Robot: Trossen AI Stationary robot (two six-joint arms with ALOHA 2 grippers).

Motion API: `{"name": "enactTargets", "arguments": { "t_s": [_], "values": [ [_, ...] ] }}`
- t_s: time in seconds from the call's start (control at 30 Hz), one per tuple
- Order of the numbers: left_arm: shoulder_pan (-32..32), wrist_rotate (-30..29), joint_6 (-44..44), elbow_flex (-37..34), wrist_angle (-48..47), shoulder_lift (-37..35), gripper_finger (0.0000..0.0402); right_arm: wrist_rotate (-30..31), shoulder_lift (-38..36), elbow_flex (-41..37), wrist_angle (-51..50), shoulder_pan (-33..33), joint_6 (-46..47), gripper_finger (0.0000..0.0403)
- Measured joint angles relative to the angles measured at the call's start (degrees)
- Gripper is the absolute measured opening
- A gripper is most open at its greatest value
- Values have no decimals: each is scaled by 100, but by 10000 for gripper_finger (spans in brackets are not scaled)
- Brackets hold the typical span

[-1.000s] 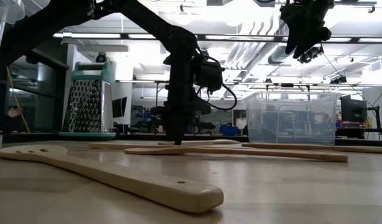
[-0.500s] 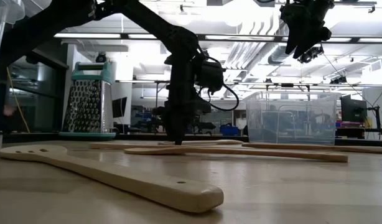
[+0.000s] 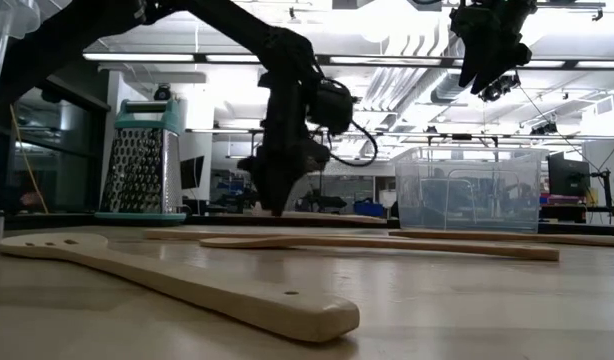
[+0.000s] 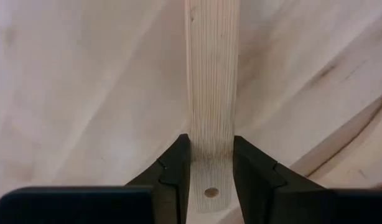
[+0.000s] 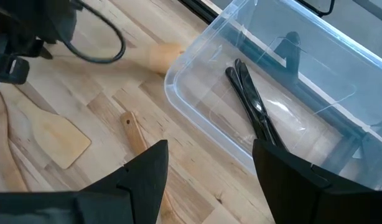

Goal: Pick & Place Kitchen Items
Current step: Put the light brown serving fork into the bottom left transparent bin

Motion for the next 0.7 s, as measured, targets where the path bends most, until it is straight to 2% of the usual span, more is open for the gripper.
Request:
{"name": "enactTargets", "arguments": {
  "t_s": [0.2, 0.33, 0.7],
  "values": [
    [96, -12, 82, 4, -210, -475, 86, 0, -2, 0, 0, 0, -46, 226],
    [219, 209, 162, 7, -282, -880, 86, -53, -2, 2, 0, 0, -102, 226],
    [796, 1083, 271, 11, 232, -2218, 86, -1140, -2, 0, 156, 0, -502, 226]
  ]
}}
